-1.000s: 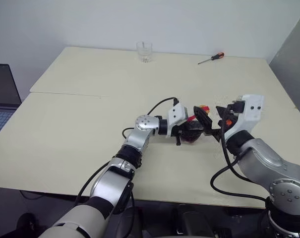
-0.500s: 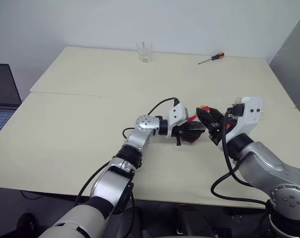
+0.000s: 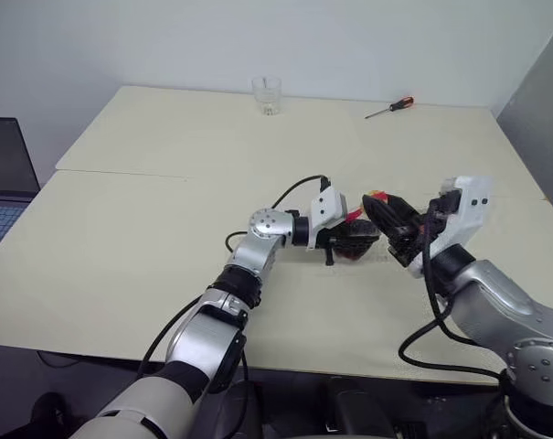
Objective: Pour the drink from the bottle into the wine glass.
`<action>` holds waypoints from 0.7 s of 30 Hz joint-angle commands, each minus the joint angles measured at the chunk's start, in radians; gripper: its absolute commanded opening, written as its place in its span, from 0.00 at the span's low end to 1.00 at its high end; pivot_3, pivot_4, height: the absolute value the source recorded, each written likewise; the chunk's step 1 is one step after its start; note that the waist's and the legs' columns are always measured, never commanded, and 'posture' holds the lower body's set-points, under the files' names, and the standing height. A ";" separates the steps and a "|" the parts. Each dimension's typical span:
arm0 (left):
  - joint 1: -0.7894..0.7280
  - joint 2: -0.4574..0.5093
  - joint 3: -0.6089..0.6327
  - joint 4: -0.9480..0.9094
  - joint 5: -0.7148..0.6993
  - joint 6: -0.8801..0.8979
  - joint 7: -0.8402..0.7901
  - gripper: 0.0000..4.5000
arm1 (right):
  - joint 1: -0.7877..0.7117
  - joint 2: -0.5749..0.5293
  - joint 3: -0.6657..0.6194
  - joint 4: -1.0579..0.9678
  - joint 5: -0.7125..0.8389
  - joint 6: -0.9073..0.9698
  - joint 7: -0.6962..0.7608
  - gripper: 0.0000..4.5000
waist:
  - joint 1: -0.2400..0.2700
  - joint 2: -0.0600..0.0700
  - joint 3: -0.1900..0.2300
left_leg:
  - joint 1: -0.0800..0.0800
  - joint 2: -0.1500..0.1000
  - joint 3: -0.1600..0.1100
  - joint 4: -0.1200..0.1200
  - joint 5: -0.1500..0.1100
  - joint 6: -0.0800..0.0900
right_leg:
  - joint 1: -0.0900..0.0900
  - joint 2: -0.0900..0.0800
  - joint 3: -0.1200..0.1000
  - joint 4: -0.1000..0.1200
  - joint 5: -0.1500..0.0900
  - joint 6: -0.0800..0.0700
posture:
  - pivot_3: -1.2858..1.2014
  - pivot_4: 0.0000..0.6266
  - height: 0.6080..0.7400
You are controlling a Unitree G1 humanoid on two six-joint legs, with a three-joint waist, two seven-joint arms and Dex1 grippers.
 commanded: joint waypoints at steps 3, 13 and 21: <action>-0.018 -0.010 -0.001 -0.017 -0.013 0.001 -0.003 0.18 | -0.017 -0.139 -0.028 0.073 -0.046 -0.043 0.334 0.28 | -0.001 0.000 0.000 | 0.000 0.000 0.000 0.000 0.000 0.000 | 0.000 0.000 0.000 0.000 0.000 0.000 | 0.52 0.24 1.00; -0.013 -0.003 -0.003 -0.044 -0.015 0.017 -0.015 0.18 | -0.137 -0.334 0.015 0.380 -0.223 -0.146 0.925 0.28 | 0.000 0.000 0.000 | 0.001 0.000 0.001 0.000 0.000 0.000 | 0.000 0.000 -0.001 0.000 0.000 0.000 | 0.52 0.24 1.00; 0.018 0.019 -0.011 -0.104 -0.016 0.049 -0.005 0.18 | -0.325 -0.342 0.073 0.603 -0.349 -0.233 1.232 0.28 | -0.001 0.000 0.000 | 0.002 0.000 0.002 0.000 0.000 0.000 | 0.000 0.001 -0.001 0.001 0.000 0.000 | 0.52 0.24 1.00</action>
